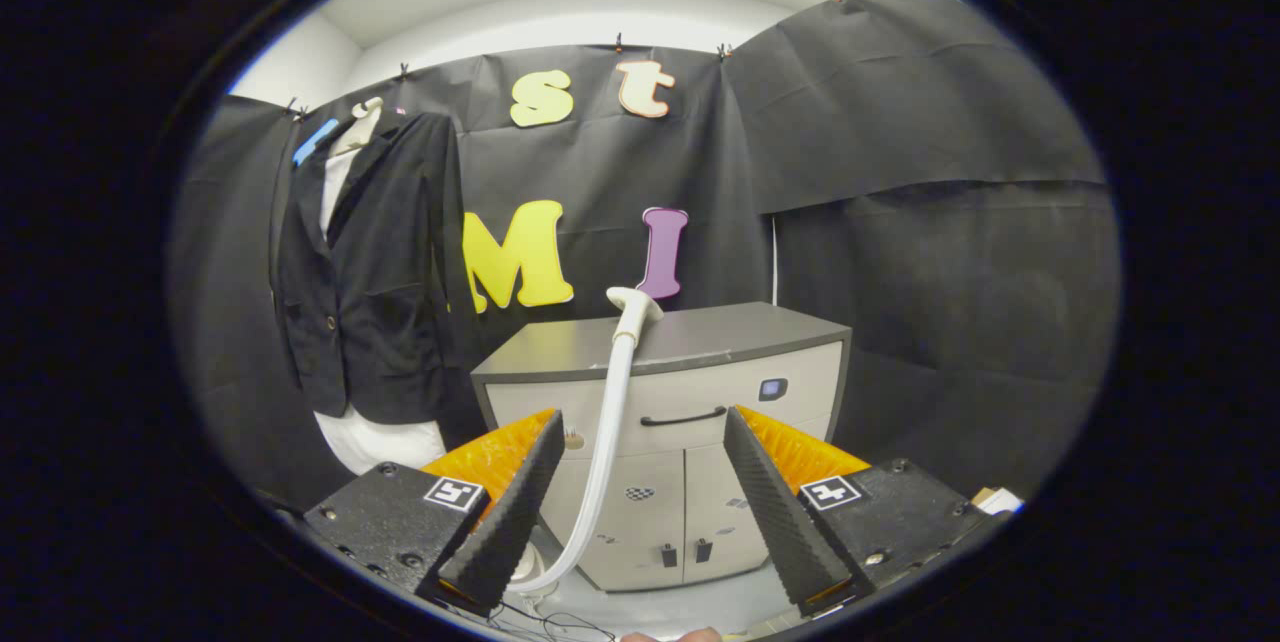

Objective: Iron the clothes twice with a garment steamer, once on the left side and once on the right side.

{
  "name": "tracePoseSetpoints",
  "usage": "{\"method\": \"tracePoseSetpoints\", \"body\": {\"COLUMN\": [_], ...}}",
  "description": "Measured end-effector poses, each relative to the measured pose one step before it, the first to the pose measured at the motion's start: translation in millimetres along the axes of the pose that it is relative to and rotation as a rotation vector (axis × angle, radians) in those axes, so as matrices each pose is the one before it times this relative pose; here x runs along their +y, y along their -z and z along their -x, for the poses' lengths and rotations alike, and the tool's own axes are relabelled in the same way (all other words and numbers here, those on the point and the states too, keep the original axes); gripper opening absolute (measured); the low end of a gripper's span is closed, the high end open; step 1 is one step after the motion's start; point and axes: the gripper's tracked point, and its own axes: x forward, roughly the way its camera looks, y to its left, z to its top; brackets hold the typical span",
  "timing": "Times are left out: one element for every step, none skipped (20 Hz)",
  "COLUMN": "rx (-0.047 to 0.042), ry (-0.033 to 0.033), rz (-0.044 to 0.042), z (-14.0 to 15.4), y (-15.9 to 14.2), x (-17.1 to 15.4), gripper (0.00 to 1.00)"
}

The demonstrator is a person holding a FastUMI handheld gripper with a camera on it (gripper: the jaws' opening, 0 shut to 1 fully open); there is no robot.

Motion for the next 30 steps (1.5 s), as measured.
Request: {"method": "tracePoseSetpoints", "body": {"rx": [0.01535, 0.01578, 0.0106, 0.01379, 0.01983, 0.02846, 0.03359, 0.01581, 0.01072, 0.00934, 0.02222, 0.02277, 0.02729, 0.01695, 0.02661, 0.02482, 0.02487, 0.02838, 0.0261, 0.03444, 0.03515, 0.02575, 0.0196, 0.00857, 0.00715, 0.0139, 0.01758, 0.01715, 0.0175, 0.01991], "ry": [-0.00494, -0.00567, -0.00994, -0.00763, -0.00803, -0.00856, -0.00588, -0.01246, -0.01453, -0.01621, -0.00591, -0.00857, -0.00998, -0.01403, -0.01312, -0.00996, -0.00999, -0.00681, -0.00708, 0.0006, 0.00501, 0.00013, 0.00403, -0.00141, 0.01358, 0.01126, 0.01259, 0.00029, 0.00324, 0.0068], "rz": [-0.00475, -0.00633, -0.00626, -0.00743, -0.00541, -0.00203, -0.00428, -0.01233, -0.01386, -0.01356, -0.00591, -0.00054, 0.0031, 0.00036, 0.00268, 0.00292, 0.00175, 0.00004, -0.00482, -0.00847, -0.01391, -0.01343, -0.01945, -0.00897, -0.01075, -0.00318, -0.00655, -0.00618, -0.01137, -0.01117], "z": [-13.01, -14.73, -15.45, -16.93, -15.66, -15.34, -15.75, -14.31, -12.8, -13.91, -11.97, -13.23, -11.25, -9.64, -13.01, -11.71, -10.32, -9.87, -9.51, -12.16, -10.64, -8.93, -9.4, -8.35, -8.27, -7.96, -7.27, -5.28, -3.89, -5.78], "y": [-3.66, -4.9, -6.04, -6.3, -7.67, -5.51, -6.61, -8.61, -8.35, -12.13, -6.76, -4.45, -6.49, -5.24, -6.27, -1.44, -2.74, -1.7, -2.05, -1.1, -1.8, -1.14, -2.82, -2.86, -4.26, 0.7, 0.79, 1.39, 1.87, 3.78], "x": [-0.8, -1.03, -0.45, -1.16, -0.76, -0.5, -0.9, 0.29, 1.88, 1.72, 1.12, 0.17, 2.81, 3.49, 4.23, 2.88, 3.27, 1.24, 0.38, -3.02, -3.02, -3.63, -3.73, -1.89, -2.27, -2.66, -2.35, -0.53, -0.6, -0.54], "gripper": [1.0, 1.0, 1.0, 1.0, 1.0, 1.0, 1.0, 1.0, 1.0, 1.0, 1.0, 1.0, 1.0, 1.0, 1.0, 1.0, 1.0, 1.0, 1.0, 1.0, 0.99, 0.99, 0.98, 0.97, 0.97, 0.95, 0.9, 0.89, 0.86, 0.84]}}
